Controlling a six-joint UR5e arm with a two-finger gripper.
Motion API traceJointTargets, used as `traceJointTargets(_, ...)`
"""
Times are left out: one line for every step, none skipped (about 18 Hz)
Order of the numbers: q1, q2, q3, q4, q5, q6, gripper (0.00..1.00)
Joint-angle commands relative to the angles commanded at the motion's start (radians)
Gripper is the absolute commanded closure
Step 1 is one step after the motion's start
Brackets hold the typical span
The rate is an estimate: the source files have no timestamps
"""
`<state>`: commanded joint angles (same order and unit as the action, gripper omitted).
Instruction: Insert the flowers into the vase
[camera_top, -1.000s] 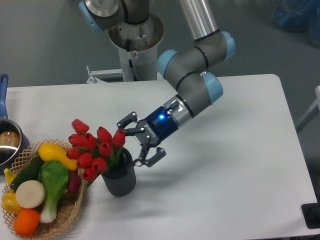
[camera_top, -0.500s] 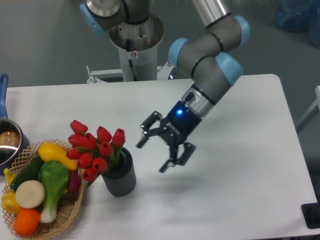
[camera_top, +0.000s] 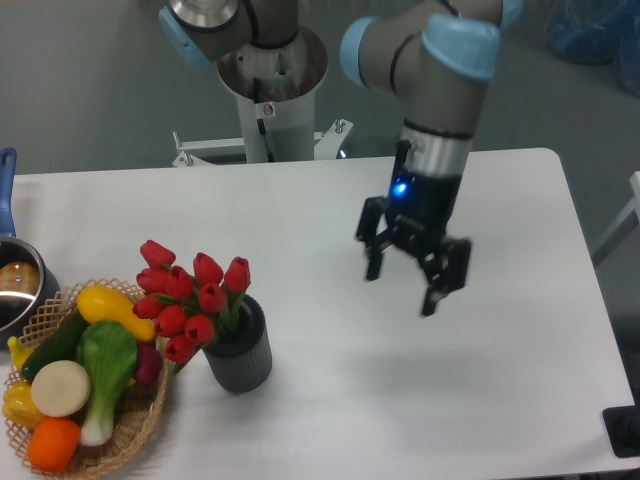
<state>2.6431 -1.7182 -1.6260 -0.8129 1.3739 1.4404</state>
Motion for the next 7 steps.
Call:
traceJointTargets(0.000, 0.014, -0.005, -0.003, 0.057, 0.005, 0.00)
traceJointTargets(0.003, 0.028, -0.012, -0.005, 0.098, 0.009, 0.00)
traceJointTargets(0.006, 0.041, -0.018, -0.011, 0.105, 0.011, 0.00)
traceJointTargets(0.012, 0.051, -0.028, -0.023, 0.106, 0.012, 0.00)
traceJointTargets(0.015, 0.061, -0.038, -0.028, 0.103, 0.012, 0.00)
traceJointTargets(0.017, 0.065, -0.044, -0.028, 0.103, 0.012, 0.00)
traceJointTargets(0.017, 0.066, -0.044, -0.031, 0.102, 0.012, 0.00)
